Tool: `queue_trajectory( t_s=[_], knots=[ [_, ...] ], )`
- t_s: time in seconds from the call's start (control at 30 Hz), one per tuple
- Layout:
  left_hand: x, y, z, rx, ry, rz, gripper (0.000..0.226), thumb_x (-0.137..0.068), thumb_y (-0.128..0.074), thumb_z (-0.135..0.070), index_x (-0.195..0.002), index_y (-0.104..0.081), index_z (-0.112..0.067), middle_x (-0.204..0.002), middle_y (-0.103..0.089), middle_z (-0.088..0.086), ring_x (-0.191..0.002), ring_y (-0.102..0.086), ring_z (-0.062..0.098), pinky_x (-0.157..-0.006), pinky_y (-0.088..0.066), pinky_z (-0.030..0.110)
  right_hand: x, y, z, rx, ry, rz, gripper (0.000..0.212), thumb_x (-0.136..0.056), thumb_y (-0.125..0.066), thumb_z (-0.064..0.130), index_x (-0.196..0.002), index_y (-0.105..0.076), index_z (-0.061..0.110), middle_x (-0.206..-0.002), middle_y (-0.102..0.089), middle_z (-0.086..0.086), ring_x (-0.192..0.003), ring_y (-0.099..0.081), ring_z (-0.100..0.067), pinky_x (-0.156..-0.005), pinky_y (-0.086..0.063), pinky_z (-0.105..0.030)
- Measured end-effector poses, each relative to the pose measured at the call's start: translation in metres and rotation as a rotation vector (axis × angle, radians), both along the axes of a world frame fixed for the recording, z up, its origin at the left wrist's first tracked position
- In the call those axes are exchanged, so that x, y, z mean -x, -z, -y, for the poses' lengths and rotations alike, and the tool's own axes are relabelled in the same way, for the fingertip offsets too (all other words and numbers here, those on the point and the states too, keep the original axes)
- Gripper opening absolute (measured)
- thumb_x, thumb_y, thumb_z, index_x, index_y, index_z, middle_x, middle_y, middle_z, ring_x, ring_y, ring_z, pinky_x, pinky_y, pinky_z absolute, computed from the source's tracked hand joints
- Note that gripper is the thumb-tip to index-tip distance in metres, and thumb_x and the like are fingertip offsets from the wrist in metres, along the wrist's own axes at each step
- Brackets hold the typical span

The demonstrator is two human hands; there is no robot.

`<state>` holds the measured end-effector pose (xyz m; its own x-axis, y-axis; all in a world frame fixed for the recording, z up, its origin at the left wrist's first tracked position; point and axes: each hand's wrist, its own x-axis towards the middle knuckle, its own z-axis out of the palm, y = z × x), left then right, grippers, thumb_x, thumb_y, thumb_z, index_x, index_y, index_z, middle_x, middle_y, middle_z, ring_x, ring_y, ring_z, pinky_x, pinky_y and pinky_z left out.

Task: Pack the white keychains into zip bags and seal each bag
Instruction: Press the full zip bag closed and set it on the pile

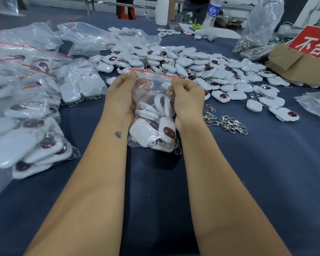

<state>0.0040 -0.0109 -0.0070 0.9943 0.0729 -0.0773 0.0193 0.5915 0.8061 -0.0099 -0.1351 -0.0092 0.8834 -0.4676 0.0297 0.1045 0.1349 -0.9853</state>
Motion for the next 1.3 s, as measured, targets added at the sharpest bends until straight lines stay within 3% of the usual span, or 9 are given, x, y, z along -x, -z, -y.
queue_trajectory(
  t_s=[0.17,0.33,0.63,0.7,0.83,1.0,1.1,1.2,1.3],
  knots=[
    [-0.001,0.002,-0.001,0.052,-0.005,-0.003,0.017,-0.098,-0.058,-0.01,-0.081,-0.058,-0.012,-0.064,-0.071,0.003,-0.057,-0.069,0.015,-0.056,-0.059,0.03,0.002,-0.003,0.0,-0.175,-0.168,-0.012,0.02,-0.092,-0.066,0.011,-0.073,-0.065,0.011,-0.063,-0.065,0.002,-0.06,-0.059,-0.01,-0.064,-0.051,-0.025],
    [-0.002,0.001,0.0,0.013,0.006,-0.006,0.015,-0.097,-0.06,-0.012,-0.082,-0.061,-0.008,-0.064,-0.07,0.005,-0.059,-0.067,0.019,-0.057,-0.06,0.032,0.001,0.0,-0.003,-0.123,-0.143,0.002,0.011,-0.092,-0.067,0.01,-0.082,-0.067,0.006,-0.069,-0.066,-0.002,-0.061,-0.06,-0.011,-0.067,-0.054,-0.026],
    [-0.003,0.002,0.0,-0.016,-0.011,-0.043,0.023,-0.097,-0.061,-0.013,-0.076,-0.064,-0.005,-0.074,-0.068,0.008,-0.064,-0.068,0.018,-0.065,-0.062,0.036,0.0,-0.001,0.0,-0.259,-0.146,-0.04,0.015,-0.091,-0.067,0.009,-0.076,-0.067,0.009,-0.064,-0.069,0.001,-0.054,-0.062,-0.008,-0.052,-0.051,-0.02],
    [-0.004,0.002,0.0,0.019,-0.027,-0.074,0.015,-0.096,-0.062,-0.013,-0.089,-0.066,0.0,-0.08,-0.07,0.011,-0.065,-0.069,0.018,-0.061,-0.061,0.034,0.0,0.001,0.0,-0.222,-0.122,-0.047,0.017,-0.092,-0.068,0.012,-0.074,-0.067,0.01,-0.069,-0.07,0.0,-0.062,-0.061,-0.012,-0.062,-0.051,-0.023],
    [-0.007,0.006,-0.002,-0.006,-0.034,-0.103,0.031,-0.095,-0.065,-0.016,-0.119,-0.061,0.002,-0.1,-0.067,0.018,-0.074,-0.066,0.022,-0.071,-0.062,0.038,0.001,0.001,-0.002,-0.19,-0.087,-0.058,0.021,-0.092,-0.068,0.013,-0.072,-0.065,0.009,-0.077,-0.067,-0.007,-0.073,-0.056,-0.023,-0.077,-0.05,-0.038],
    [-0.01,0.007,-0.003,-0.053,-0.05,-0.094,0.004,-0.097,-0.059,-0.01,-0.098,-0.062,-0.009,-0.085,-0.07,0.007,-0.071,-0.065,0.017,-0.08,-0.059,0.042,0.001,0.002,-0.003,-0.178,-0.07,-0.033,0.019,-0.092,-0.067,0.011,-0.074,-0.064,0.01,-0.073,-0.065,-0.008,-0.066,-0.056,-0.021,-0.076,-0.052,-0.041],
    [-0.013,0.008,-0.003,-0.087,-0.06,-0.068,0.012,-0.099,-0.056,-0.009,-0.088,-0.06,-0.011,-0.077,-0.068,0.004,-0.077,-0.062,0.019,-0.085,-0.055,0.044,0.0,0.002,-0.002,-0.175,-0.086,-0.038,0.018,-0.092,-0.067,0.009,-0.074,-0.064,0.009,-0.074,-0.067,-0.007,-0.072,-0.058,-0.022,-0.076,-0.054,-0.04],
    [-0.012,0.008,-0.002,-0.048,-0.064,-0.062,0.013,-0.098,-0.059,-0.01,-0.085,-0.062,-0.012,-0.072,-0.069,0.002,-0.072,-0.064,0.016,-0.086,-0.054,0.042,-0.001,0.001,0.0,-0.175,-0.12,-0.038,0.018,-0.091,-0.066,0.008,-0.073,-0.065,0.01,-0.07,-0.067,-0.003,-0.069,-0.06,-0.016,-0.061,-0.05,-0.024],
    [-0.011,0.008,-0.001,-0.044,-0.054,-0.097,0.016,-0.094,-0.064,-0.014,-0.079,-0.065,-0.011,-0.072,-0.07,0.004,-0.075,-0.062,0.019,-0.087,-0.054,0.039,-0.002,0.002,0.0,-0.165,-0.131,-0.035,0.019,-0.091,-0.066,0.007,-0.073,-0.066,0.01,-0.065,-0.067,-0.001,-0.067,-0.061,-0.015,-0.075,-0.053,-0.033]
  ],
)
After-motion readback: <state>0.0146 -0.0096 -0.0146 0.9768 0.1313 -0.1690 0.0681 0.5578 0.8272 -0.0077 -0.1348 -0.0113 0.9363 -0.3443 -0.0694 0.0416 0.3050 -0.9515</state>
